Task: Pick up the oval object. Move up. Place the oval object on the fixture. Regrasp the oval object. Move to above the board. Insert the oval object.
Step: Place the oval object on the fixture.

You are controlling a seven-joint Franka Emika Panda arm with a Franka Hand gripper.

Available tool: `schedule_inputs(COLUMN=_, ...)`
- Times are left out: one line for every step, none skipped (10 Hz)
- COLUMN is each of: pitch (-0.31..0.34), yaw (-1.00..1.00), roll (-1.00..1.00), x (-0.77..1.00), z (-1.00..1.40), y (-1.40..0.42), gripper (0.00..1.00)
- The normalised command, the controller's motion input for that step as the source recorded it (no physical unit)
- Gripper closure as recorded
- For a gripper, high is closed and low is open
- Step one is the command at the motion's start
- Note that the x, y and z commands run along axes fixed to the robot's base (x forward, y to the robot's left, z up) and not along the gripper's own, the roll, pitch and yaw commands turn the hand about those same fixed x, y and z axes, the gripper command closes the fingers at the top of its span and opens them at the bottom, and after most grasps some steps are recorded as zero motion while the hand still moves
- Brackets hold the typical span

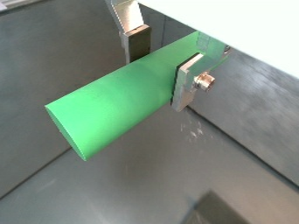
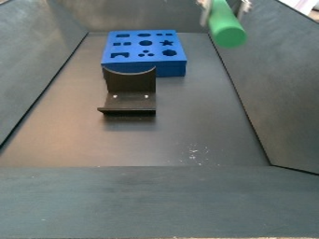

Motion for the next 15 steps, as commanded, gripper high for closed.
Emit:
schedule_inputs(pitch=-0.043, yaw=0.00, roll=-0.09, x=1.00, z=0.13, y=-0.39, gripper=1.00)
schedule_inputs(pitch=-0.011, yaw=0.01, roll=-0.08, x=1.00, z=0.11, y=-0.35, gripper=1.00)
schedule_inputs(pitch=0.017, yaw=0.01, roll=-0.07, x=1.00, z=0.10, y=-0.31, gripper=1.00)
schedule_inputs(pitch=0.049, yaw=0.01, roll=-0.08, x=1.00, z=0.08, y=-0.26, gripper=1.00)
schedule_inputs(pitch=0.067, yaw=0.01, roll=-0.08, x=1.00, z=0.07, y=-0.23, gripper=1.00)
schedule_inputs(pitch=0.087, yaw=0.01, roll=-0.09, x=1.00, z=0.06, y=-0.19, gripper=1.00)
schedule_inputs(pitch=0.100, yaw=0.02, roll=-0.09, x=1.00, z=0.05, y=-0.17, gripper=1.00)
schedule_inputs(pitch=0.112, yaw=0.02, roll=-0.09, x=1.00, z=0.04, y=-0.14, gripper=1.00)
schedule_inputs(pitch=0.123, yaw=0.02, roll=-0.09, x=1.00, z=0.04, y=-0.12, gripper=1.00)
schedule_inputs(pitch=0.130, yaw=0.02, roll=-0.10, x=1.00, z=0.03, y=-0.10, gripper=1.00)
schedule_inputs(pitch=0.130, yaw=0.06, roll=-1.00, x=1.00, z=-0.35, y=0.05, gripper=1.00)
schedule_inputs(pitch=0.129, yaw=0.05, roll=-1.00, x=1.00, z=-0.37, y=0.08, gripper=1.00)
schedule_inputs(pitch=0.121, yaw=0.03, roll=-1.00, x=1.00, z=-0.31, y=0.09, gripper=1.00)
schedule_inputs(pitch=0.120, yaw=0.02, roll=-1.00, x=1.00, z=-0.25, y=0.07, gripper=1.00)
schedule_inputs(pitch=0.134, yaw=0.00, roll=-1.00, x=1.00, z=-0.19, y=0.07, gripper=1.00)
